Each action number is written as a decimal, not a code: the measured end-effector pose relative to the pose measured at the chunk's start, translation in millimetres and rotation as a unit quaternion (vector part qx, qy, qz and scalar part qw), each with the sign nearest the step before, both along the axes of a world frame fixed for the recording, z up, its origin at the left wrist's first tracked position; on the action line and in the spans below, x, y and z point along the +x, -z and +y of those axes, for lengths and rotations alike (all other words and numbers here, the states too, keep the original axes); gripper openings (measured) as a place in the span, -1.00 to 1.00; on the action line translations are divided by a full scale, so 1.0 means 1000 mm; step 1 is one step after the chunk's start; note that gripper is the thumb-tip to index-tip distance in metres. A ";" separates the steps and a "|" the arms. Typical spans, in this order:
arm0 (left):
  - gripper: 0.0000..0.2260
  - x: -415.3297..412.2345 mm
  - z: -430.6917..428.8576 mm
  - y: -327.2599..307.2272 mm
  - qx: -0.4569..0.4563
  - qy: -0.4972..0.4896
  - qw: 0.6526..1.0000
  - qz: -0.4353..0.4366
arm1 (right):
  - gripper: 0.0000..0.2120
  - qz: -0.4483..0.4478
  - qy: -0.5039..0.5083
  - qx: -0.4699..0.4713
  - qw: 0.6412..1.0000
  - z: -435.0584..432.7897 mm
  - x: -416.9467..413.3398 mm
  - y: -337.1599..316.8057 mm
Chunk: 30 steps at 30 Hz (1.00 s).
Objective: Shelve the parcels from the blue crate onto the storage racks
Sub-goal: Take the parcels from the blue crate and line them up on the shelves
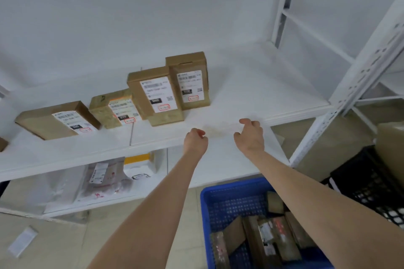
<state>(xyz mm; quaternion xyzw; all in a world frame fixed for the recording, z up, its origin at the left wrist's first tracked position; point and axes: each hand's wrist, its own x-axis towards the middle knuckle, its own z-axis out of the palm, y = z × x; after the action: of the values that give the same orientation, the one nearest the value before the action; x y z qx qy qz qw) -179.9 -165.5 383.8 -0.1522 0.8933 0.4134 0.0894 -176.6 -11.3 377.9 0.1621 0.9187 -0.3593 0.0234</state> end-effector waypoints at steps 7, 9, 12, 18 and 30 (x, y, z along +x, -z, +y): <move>-0.72 0.026 0.136 0.058 0.013 -0.007 0.999 -0.034 | -0.55 -0.031 -0.045 0.017 0.998 0.137 0.022 0.056; -0.72 0.038 0.167 0.079 0.019 -0.002 0.998 -0.054 | -0.55 -0.056 -0.048 0.029 0.997 0.171 0.031 0.076; -0.73 0.051 0.196 0.117 0.033 -0.008 0.995 -0.089 | -0.56 -0.087 -0.053 0.043 0.994 0.206 0.040 0.111; -0.71 0.065 0.221 0.218 0.015 0.007 0.988 -0.154 | -0.57 -0.144 -0.067 0.040 0.986 0.224 0.051 0.211; -0.59 0.111 0.221 0.528 0.000 -0.008 0.948 -0.317 | -0.44 -0.313 -0.073 -0.049 0.946 0.221 0.087 0.535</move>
<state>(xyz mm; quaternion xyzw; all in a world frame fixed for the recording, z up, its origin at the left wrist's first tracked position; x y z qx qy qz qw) -68.5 56.0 -144.7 -0.2825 0.8176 0.3443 0.3651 -89.8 210.1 -157.6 0.1977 0.8558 -0.3323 0.3436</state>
